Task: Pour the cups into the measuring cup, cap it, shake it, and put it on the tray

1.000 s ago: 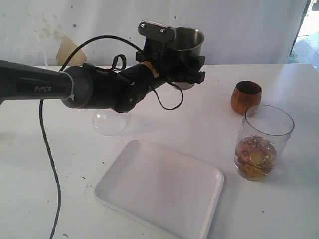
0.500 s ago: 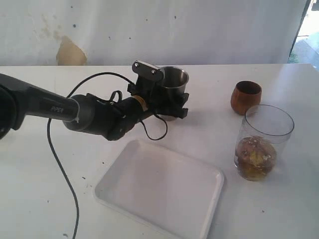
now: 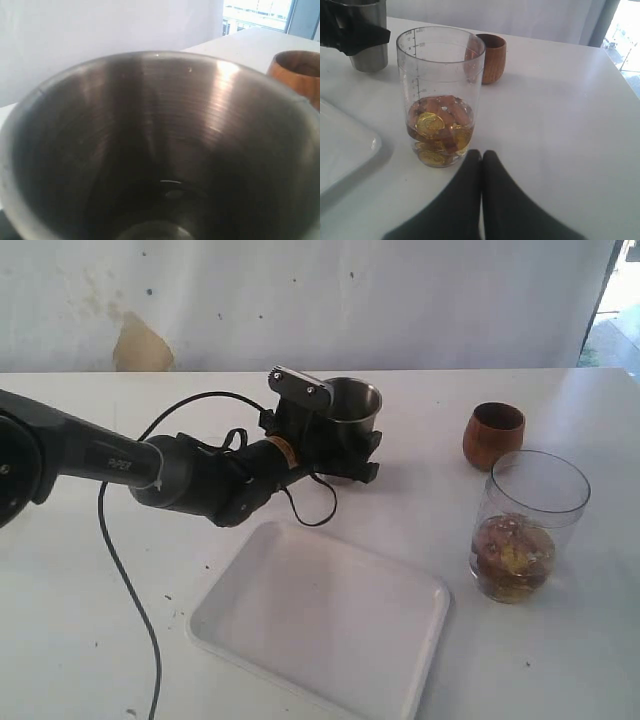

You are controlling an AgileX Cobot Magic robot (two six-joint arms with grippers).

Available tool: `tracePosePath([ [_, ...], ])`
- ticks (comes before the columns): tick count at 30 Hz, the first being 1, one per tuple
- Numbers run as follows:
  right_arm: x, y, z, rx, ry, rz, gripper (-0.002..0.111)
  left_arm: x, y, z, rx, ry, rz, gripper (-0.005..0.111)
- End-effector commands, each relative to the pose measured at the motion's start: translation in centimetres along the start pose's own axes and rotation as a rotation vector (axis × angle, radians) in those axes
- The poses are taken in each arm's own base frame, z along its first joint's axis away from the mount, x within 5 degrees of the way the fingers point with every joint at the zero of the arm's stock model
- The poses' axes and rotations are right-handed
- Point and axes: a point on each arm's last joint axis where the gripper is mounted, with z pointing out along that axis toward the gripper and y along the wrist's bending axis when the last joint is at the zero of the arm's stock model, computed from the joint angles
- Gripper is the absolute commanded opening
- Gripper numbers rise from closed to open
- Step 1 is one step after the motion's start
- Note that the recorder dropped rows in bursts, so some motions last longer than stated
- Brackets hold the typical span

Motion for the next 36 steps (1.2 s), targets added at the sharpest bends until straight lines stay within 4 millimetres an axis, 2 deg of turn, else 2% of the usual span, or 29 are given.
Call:
tracePosePath([
  [1,0.0,0.0,0.1,-0.002,-0.004,0.0,0.0,-1.2,-0.1,-0.1,0.004,-0.063,0.0,0.092],
  [2,0.0,0.0,0.1,-0.002,-0.004,0.0,0.0,-1.2,-0.1,-0.1,0.004,-0.063,0.0,0.102],
  [3,0.0,0.0,0.1,-0.002,-0.004,0.0,0.0,-1.2,-0.1,-0.1,0.003,-0.061,-0.004,0.105],
  [9,0.0,0.0,0.1,-0.002,-0.004,0.0,0.0,-1.7,-0.1,-0.3,0.001,-0.057,-0.003,0.105],
  [21,0.0,0.0,0.1,-0.002,-0.004,0.0,0.0,-8.0,0.2,-3.0,-0.03,0.027,0.08,0.105],
  [27,0.0,0.0,0.1,-0.002,-0.004,0.0,0.0,-13.0,0.2,-6.1,-0.05,0.049,0.086,0.105],
  [29,0.0,0.0,0.1,-0.002,-0.004,0.0,0.0,-15.2,0.3,-8.2,-0.067,0.106,0.072,0.105],
  [32,0.0,0.0,0.1,-0.002,-0.004,0.0,0.0,-17.3,0.4,-10.7,-0.091,0.248,0.058,0.105],
  [34,0.0,0.0,0.1,-0.002,-0.004,0.0,0.0,-18.2,0.9,-12.2,-0.12,0.361,0.082,0.098],
  [36,0.0,0.0,0.1,-0.002,-0.004,0.0,0.0,-18.2,2.0,-13.3,-0.188,0.507,0.095,0.075],
])
